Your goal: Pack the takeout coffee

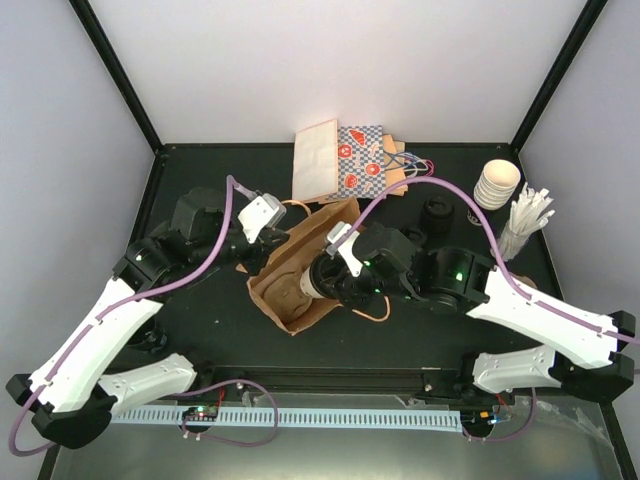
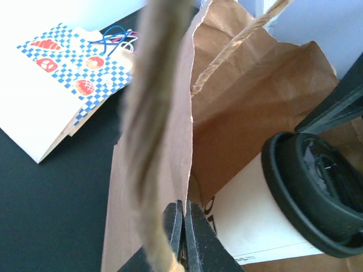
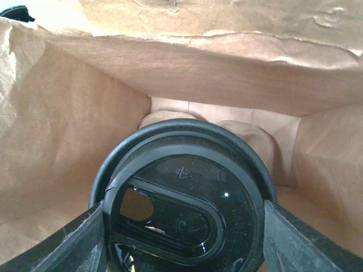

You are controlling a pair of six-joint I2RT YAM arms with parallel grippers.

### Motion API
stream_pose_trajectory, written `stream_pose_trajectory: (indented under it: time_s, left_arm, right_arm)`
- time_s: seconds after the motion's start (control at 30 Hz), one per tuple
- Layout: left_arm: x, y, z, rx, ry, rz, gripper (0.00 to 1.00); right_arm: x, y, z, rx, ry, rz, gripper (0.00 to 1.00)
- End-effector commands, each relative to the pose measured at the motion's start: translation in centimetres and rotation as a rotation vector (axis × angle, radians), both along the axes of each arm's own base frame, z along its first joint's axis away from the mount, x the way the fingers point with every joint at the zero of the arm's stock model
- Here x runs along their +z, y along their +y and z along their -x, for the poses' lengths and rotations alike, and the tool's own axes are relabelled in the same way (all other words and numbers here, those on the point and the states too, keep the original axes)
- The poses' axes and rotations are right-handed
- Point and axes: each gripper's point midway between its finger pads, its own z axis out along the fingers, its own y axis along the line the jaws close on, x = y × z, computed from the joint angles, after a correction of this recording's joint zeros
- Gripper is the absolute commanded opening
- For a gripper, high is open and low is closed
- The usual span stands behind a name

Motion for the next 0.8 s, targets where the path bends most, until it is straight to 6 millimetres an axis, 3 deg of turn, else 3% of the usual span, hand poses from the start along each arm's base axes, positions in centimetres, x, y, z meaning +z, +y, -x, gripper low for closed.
stream_pose_trajectory:
  time_s: [0.0,0.17,0.3,0.6,0.77]
  left_arm:
    - [2.9,-0.4,0.3,-0.011,-0.094,0.04,0.02]
    - [1.6,-0.9,0.8,-0.031,-0.074,0.052,0.01]
    - [1.1,-1.5,1.5,-0.054,-0.064,0.075,0.02]
    - [-1.6,-3.4,4.3,-0.186,0.009,0.073,0.02]
    - [-1.2,-3.4,4.9,-0.175,0.025,0.115,0.02]
  right_arm:
    - [-0.3,0.9,-0.5,-0.002,-0.071,-0.002,0.56]
    - [-5.2,1.4,0.9,0.006,-0.053,0.112,0.57]
    - [-7.3,1.8,2.6,0.01,-0.023,0.123,0.56]
    - [-8.5,1.2,1.5,-0.19,0.04,-0.003,0.56]
    - [-9.7,0.7,0.8,-0.231,-0.034,-0.001,0.55]
